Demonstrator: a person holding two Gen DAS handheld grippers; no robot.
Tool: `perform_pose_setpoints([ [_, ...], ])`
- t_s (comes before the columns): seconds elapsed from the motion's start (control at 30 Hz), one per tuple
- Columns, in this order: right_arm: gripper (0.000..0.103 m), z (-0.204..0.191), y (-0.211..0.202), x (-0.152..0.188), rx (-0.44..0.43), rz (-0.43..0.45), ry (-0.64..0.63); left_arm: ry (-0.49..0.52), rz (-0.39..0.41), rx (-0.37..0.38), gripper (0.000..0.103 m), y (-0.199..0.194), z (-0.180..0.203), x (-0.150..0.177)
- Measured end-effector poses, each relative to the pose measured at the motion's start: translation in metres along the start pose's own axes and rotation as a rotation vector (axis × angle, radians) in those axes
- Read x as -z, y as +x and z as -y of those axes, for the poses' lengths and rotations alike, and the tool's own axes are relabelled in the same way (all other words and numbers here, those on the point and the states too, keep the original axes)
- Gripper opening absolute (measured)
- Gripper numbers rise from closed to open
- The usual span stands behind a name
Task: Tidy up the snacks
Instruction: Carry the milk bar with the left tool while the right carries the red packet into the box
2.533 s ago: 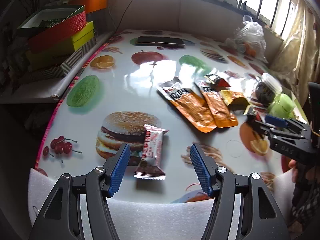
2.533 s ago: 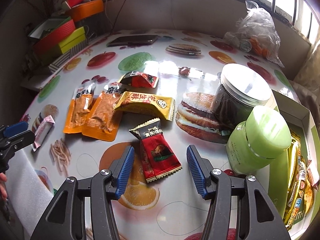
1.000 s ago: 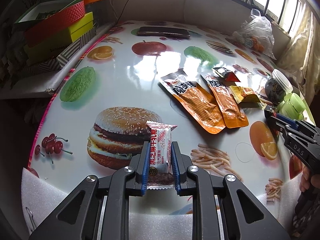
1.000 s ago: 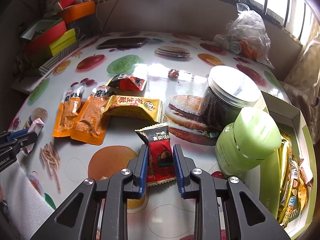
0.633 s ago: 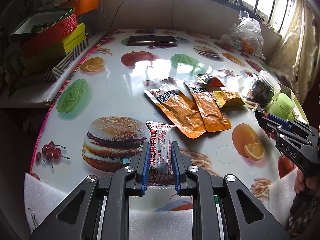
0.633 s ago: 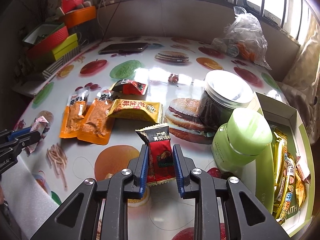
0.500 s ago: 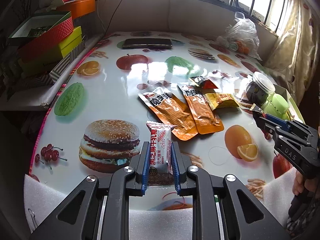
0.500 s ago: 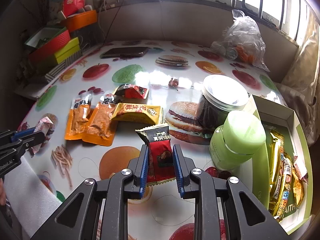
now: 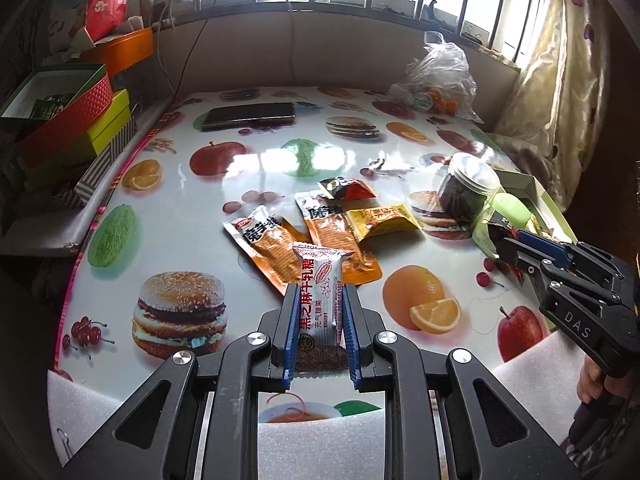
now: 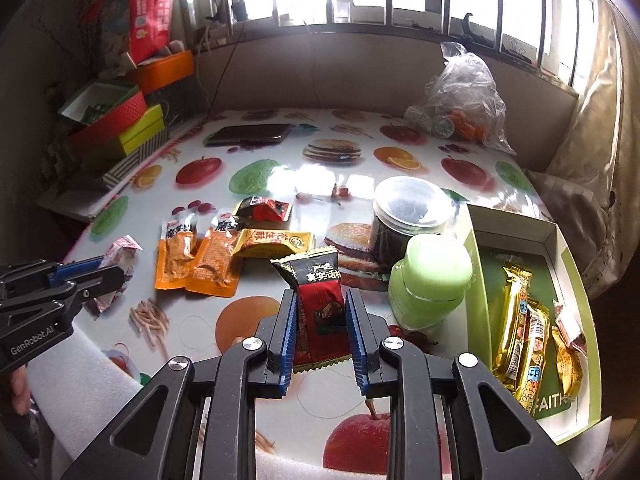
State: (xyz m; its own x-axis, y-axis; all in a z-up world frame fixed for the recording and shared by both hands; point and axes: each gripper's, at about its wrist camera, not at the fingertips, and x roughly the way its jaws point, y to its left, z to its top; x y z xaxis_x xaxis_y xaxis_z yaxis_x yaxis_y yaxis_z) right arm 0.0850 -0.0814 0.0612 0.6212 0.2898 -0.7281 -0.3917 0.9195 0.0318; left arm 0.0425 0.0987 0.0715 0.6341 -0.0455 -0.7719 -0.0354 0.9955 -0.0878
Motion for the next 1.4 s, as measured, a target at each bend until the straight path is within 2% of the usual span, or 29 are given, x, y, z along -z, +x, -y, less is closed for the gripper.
perform_pose_setpoints([
  [0.37, 0.023, 0.035, -0.043, 0.002, 0.072, 0.059, 0.047, 0.085, 0.028, 0.098, 0.021, -0.008, 0.05, -0.015],
  [0.87, 0.023, 0.1, -0.072, 0.014, 0.194, 0.08, 0.145, 0.186, 0.048, 0.238, 0.021, -0.006, 0.125, -0.036],
  [1.4, 0.023, 0.176, -0.066, 0.027, 0.266, 0.036, 0.218, 0.288, -0.042, 0.362, 0.021, 0.028, 0.213, -0.037],
])
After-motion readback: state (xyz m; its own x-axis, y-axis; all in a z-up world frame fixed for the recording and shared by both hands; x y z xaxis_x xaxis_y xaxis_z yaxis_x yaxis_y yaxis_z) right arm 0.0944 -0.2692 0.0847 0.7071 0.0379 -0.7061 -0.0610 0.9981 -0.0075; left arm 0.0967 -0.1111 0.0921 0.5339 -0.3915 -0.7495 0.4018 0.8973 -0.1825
